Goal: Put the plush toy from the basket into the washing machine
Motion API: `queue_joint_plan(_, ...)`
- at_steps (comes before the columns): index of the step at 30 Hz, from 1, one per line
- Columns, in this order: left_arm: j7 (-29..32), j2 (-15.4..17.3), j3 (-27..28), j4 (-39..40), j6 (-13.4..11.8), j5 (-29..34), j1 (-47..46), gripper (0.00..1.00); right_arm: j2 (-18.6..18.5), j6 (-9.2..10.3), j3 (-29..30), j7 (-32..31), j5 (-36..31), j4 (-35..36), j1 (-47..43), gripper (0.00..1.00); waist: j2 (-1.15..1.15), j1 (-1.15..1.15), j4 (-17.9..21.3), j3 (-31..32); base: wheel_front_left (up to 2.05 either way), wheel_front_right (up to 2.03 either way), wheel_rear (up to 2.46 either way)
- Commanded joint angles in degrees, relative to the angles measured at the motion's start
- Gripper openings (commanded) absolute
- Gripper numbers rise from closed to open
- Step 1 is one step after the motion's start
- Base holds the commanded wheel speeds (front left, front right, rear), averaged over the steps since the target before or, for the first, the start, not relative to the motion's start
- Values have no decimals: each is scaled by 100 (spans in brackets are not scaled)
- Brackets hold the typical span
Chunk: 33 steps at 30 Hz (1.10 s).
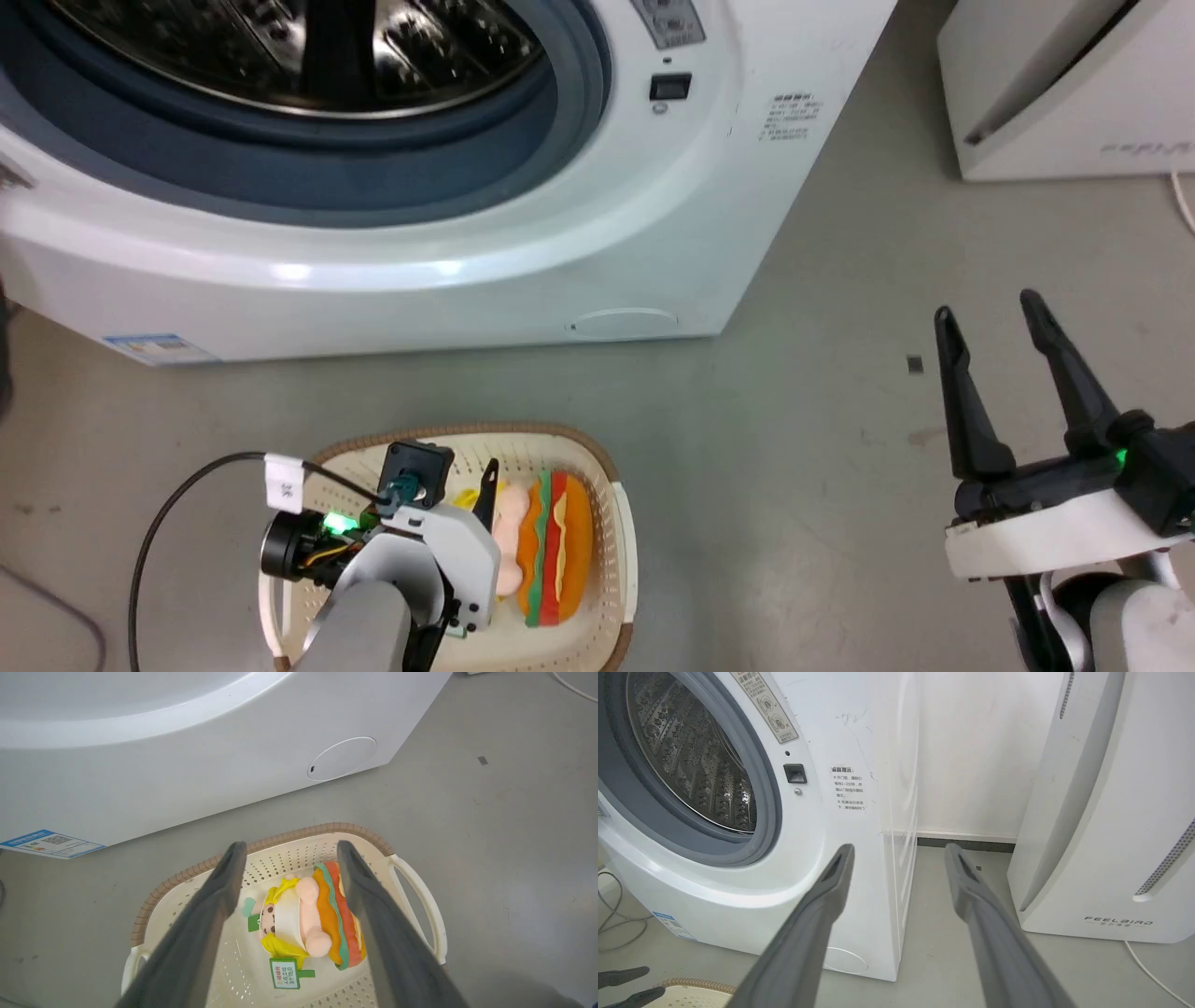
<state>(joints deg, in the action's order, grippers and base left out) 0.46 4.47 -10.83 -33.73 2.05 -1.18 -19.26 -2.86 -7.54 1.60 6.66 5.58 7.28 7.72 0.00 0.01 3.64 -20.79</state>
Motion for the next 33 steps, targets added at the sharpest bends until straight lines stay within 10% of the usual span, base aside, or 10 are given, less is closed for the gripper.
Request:
queue_joint_plan(1, 17, 45, -65, -165, 14, -19, -190, 100, -1, 3, 23, 54, 53, 81, 142, 100, 0, -1, 43, -248, 0, 0, 0)
queue_joint_plan(33, 259, 280, -752, -1992, -156, -262, -1772, 100, -1, 4, 146, 423, 236, 719, 969, 100, 0, -1, 205, -2375, 0, 0, 0)
